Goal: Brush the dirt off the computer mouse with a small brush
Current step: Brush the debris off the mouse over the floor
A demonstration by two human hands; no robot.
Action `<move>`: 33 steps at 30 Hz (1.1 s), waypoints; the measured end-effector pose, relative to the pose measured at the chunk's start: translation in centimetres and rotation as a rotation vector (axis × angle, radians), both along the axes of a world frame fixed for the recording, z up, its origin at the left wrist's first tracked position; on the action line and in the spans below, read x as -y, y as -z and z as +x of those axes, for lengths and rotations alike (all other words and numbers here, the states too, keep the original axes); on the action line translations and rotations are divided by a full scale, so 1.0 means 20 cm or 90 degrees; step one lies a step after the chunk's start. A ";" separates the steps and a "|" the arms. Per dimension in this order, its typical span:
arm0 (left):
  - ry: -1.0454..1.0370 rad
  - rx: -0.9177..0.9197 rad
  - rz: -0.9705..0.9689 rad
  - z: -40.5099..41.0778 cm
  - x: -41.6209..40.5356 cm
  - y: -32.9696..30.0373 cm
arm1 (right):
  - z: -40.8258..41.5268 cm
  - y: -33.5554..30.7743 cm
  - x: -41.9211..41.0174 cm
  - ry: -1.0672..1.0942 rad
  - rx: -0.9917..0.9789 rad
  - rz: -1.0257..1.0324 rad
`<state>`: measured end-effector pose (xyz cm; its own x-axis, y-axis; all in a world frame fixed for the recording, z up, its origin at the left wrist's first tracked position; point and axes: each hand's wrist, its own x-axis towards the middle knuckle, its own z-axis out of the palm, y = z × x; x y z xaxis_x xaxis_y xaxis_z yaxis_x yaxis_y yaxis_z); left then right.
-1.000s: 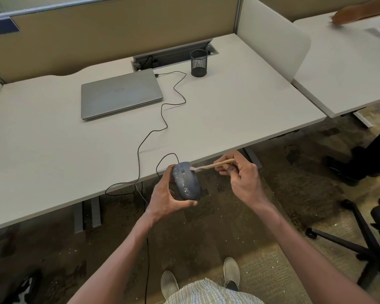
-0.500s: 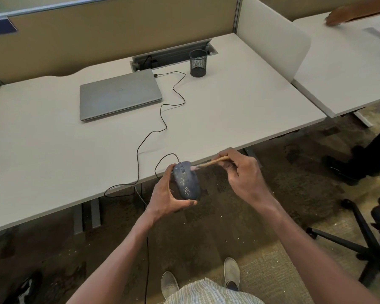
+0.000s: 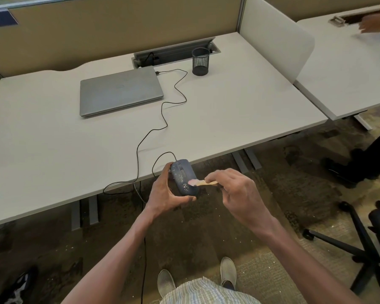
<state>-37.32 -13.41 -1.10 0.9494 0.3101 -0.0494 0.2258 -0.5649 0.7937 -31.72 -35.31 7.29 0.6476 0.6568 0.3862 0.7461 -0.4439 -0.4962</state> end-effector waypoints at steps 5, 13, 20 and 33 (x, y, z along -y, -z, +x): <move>-0.017 0.004 0.000 0.01 -0.01 -0.01 | -0.05 0.06 0.06 -0.006 0.003 -0.008; -0.011 0.011 0.001 0.01 -0.01 -0.01 | -0.03 0.12 0.11 0.005 -0.033 -0.042; 0.009 0.000 0.007 -0.01 -0.02 -0.02 | 0.04 0.14 0.10 0.043 -0.156 0.090; 0.055 -0.014 -0.006 -0.04 0.00 -0.03 | 0.13 0.16 0.09 0.170 -0.269 0.210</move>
<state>-38.16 -13.51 -0.42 0.9714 0.2260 -0.0732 0.1937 -0.5753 0.7947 -29.07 -37.19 4.16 0.9155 0.3401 0.2148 0.3380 -0.3609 -0.8692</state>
